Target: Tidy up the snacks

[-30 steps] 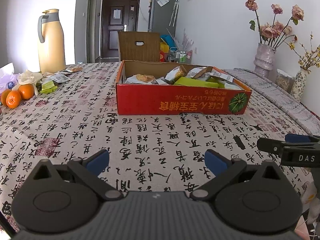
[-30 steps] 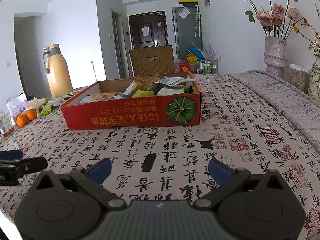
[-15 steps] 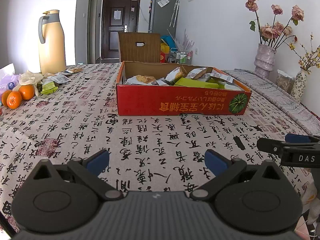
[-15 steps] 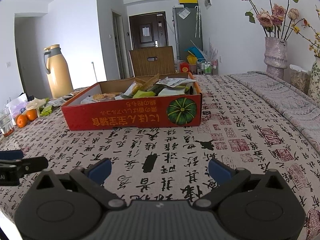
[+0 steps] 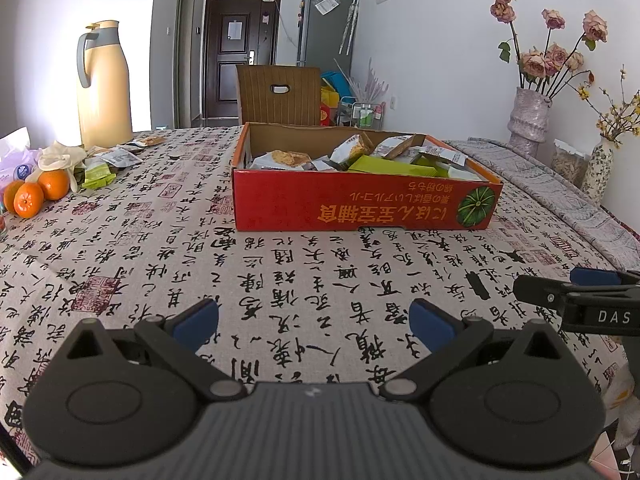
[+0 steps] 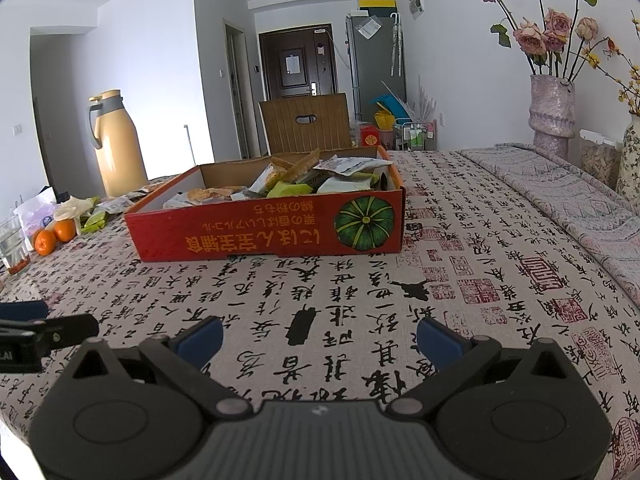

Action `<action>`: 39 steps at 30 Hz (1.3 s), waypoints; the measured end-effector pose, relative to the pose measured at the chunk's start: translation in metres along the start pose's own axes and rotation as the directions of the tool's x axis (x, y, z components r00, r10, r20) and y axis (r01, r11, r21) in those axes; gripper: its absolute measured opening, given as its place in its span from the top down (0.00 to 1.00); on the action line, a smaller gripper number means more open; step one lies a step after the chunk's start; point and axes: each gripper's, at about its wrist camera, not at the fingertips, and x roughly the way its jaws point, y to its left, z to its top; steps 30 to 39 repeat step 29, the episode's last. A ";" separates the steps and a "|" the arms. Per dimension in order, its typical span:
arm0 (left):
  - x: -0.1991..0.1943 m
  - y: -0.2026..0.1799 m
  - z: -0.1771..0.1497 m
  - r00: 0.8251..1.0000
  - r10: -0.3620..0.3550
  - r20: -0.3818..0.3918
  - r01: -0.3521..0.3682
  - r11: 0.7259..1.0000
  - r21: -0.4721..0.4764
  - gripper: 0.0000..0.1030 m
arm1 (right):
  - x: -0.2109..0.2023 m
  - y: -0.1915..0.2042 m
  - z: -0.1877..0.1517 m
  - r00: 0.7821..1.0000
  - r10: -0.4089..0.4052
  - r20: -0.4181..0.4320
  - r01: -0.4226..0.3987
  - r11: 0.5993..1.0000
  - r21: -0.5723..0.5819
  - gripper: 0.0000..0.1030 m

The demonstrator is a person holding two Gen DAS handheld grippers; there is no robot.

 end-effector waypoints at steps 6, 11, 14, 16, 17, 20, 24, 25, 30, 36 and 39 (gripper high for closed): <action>0.000 0.000 0.000 1.000 0.000 0.001 0.000 1.000 -0.001 0.00 | 0.000 0.000 0.000 1.000 0.000 0.000 0.000 1.000 0.000 0.00; -0.001 0.000 0.000 1.000 0.000 0.001 0.000 1.000 -0.001 0.00 | 0.000 0.000 0.000 1.000 0.000 0.000 0.000 1.000 0.000 0.00; -0.001 -0.001 0.000 1.000 0.001 0.002 -0.001 1.000 -0.002 0.00 | 0.000 0.000 0.000 1.000 0.000 0.000 0.000 1.000 0.000 0.00; -0.001 -0.001 0.001 1.000 0.000 0.003 0.000 1.000 -0.002 0.00 | 0.000 0.000 0.000 1.000 0.000 0.000 0.000 1.000 0.000 0.00; -0.001 -0.001 0.001 1.000 0.000 0.002 0.000 1.000 -0.002 0.00 | 0.000 0.000 0.000 1.000 0.000 0.000 0.000 1.000 0.000 0.00; -0.001 -0.001 0.000 1.000 -0.002 0.001 0.002 1.000 0.002 0.00 | 0.000 0.000 0.000 1.000 0.000 0.000 0.000 1.000 0.000 0.00; -0.001 -0.001 0.000 1.000 -0.004 0.005 0.004 1.000 0.007 0.00 | 0.000 0.000 -0.001 1.000 0.000 -0.001 0.000 1.000 0.000 0.00; -0.001 -0.001 0.000 1.000 -0.006 0.005 0.006 1.000 0.006 0.00 | 0.000 0.000 -0.001 1.000 0.000 -0.001 0.000 1.000 -0.001 0.00; 0.001 -0.002 0.000 1.000 -0.014 0.002 0.014 1.000 0.005 0.00 | 0.000 0.004 -0.001 1.000 0.002 -0.005 -0.002 1.000 -0.003 0.00; 0.001 -0.002 0.000 1.000 -0.014 0.002 0.014 1.000 0.005 0.00 | 0.000 0.004 -0.001 1.000 0.002 -0.005 -0.002 1.000 -0.003 0.00; 0.001 -0.002 0.000 1.000 -0.014 0.002 0.014 1.000 0.005 0.00 | 0.000 0.004 -0.001 1.000 0.002 -0.005 -0.002 1.000 -0.003 0.00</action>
